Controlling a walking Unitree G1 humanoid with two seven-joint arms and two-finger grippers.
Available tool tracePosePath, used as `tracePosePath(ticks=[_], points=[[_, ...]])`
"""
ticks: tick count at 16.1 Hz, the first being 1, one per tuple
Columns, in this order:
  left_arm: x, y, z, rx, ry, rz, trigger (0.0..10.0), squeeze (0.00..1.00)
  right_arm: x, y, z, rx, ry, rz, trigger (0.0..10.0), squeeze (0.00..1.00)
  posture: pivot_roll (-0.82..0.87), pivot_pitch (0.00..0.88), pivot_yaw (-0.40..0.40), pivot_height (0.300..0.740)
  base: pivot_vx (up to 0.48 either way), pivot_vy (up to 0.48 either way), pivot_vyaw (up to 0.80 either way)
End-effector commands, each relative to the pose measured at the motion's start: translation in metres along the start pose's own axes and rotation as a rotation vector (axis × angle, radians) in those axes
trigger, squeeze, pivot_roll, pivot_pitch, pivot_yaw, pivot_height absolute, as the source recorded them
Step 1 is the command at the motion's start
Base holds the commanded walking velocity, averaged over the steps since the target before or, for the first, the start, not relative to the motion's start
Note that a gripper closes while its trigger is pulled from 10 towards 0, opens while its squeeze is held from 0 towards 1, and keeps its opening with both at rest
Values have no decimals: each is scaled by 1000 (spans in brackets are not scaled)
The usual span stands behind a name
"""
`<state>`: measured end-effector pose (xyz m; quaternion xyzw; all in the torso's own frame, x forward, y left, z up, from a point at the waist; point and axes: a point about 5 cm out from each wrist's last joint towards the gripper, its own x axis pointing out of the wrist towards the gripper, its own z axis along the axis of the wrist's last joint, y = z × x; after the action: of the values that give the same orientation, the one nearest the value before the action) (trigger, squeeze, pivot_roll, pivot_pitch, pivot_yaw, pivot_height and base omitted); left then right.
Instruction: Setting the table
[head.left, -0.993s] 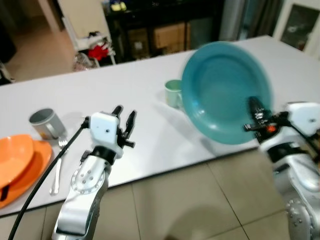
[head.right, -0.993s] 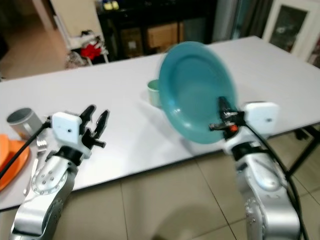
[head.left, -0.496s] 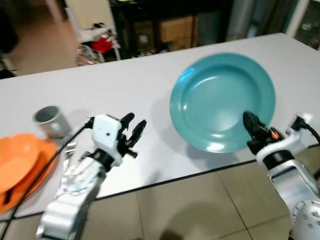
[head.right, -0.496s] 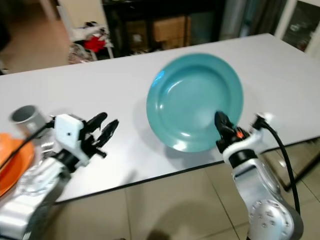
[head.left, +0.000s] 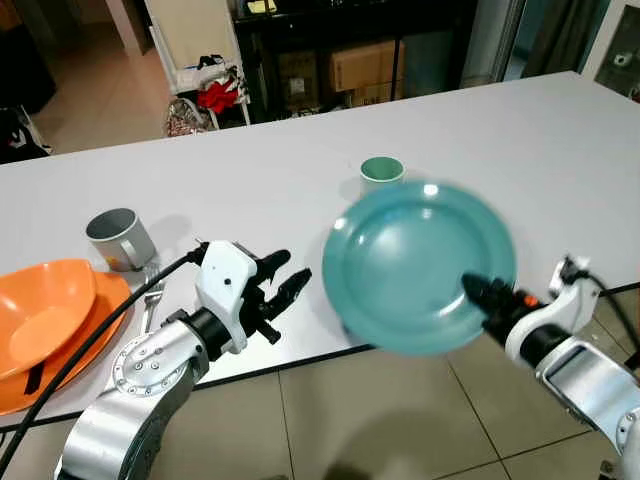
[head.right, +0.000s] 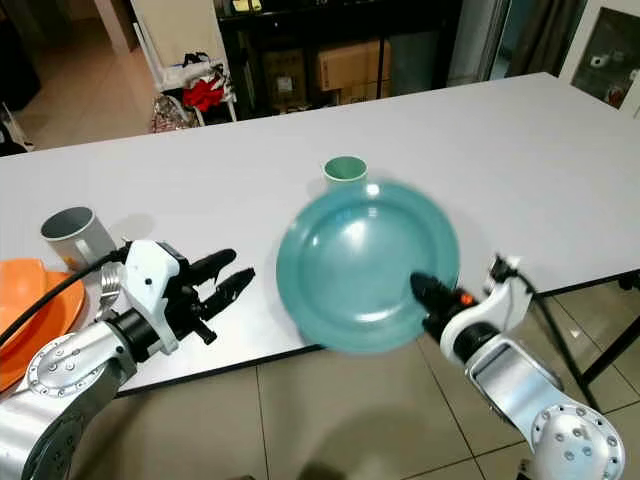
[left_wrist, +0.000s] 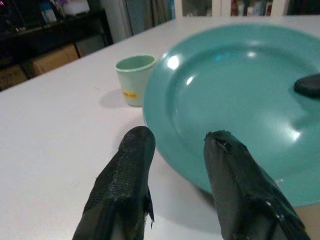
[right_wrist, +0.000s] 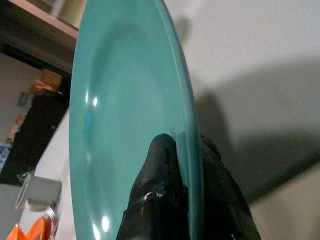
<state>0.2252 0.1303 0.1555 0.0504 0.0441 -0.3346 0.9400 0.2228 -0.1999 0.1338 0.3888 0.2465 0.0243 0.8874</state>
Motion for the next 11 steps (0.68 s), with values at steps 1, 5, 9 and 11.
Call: tracePosePath(ticks=[1,5,9,11], points=[[0,0,2,24,11,-10,10000,0,0,2,-2,29,40,8,10000,0,-82,0,95,740,0,0,0],[-8,-7,4,-10,28,-51,10000,0,11,-11,-2,220,114,-61,10000,0,-55,0,70,740,0,0,0],[-15,-15,-3,-49,92,-119,10000,0,31,-10,20,340,144,-56,10000,0,-43,0,61,740,0,0,0],[-17,-16,-8,-36,137,-128,10000,0,38,-7,29,368,152,-54,10000,0,-40,0,58,740,0,0,0]])
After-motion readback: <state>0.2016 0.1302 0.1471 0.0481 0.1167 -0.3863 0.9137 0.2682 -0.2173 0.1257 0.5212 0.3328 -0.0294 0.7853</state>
